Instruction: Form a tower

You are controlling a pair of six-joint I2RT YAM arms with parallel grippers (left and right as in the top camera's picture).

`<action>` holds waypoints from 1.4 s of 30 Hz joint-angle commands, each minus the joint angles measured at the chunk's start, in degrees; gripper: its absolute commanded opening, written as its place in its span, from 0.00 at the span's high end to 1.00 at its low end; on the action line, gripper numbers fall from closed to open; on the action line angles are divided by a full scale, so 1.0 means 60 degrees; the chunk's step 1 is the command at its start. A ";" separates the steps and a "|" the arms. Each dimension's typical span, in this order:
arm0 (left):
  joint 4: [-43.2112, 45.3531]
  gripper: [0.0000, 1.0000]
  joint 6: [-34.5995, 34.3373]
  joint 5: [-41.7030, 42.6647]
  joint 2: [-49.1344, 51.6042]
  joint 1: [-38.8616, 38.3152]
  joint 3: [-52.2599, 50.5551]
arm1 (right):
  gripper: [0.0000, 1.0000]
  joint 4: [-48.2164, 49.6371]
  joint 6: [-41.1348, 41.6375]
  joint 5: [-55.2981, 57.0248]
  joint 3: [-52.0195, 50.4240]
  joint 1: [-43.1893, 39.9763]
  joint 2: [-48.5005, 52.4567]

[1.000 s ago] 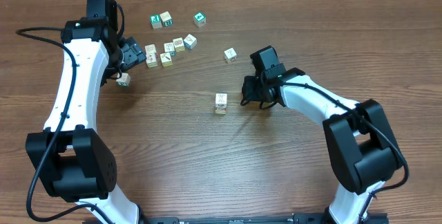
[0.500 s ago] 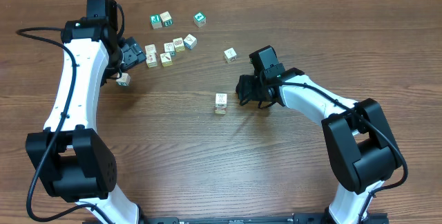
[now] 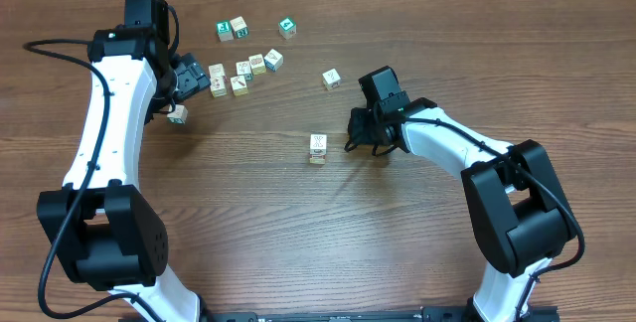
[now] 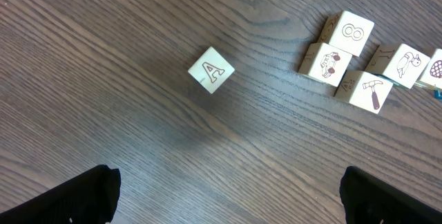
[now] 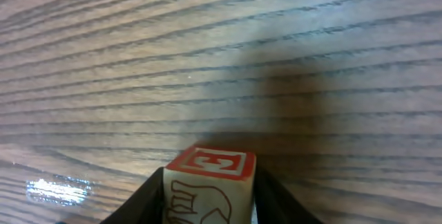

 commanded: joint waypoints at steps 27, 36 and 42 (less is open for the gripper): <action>0.0007 0.01 0.0117 0.0011 -0.0157 -0.0004 0.0124 | 0.58 0.0080 -0.0047 0.0412 0.0295 -0.0018 0.0022; 0.0007 0.01 0.0120 0.0015 -0.0157 -0.0004 0.0124 | 0.58 -0.0069 -0.0087 0.0408 0.0506 -0.0015 0.0022; 0.0007 0.01 0.0120 0.0015 -0.0157 -0.0004 0.0124 | 0.58 -0.0284 -0.0087 0.0408 0.0747 -0.0015 0.0022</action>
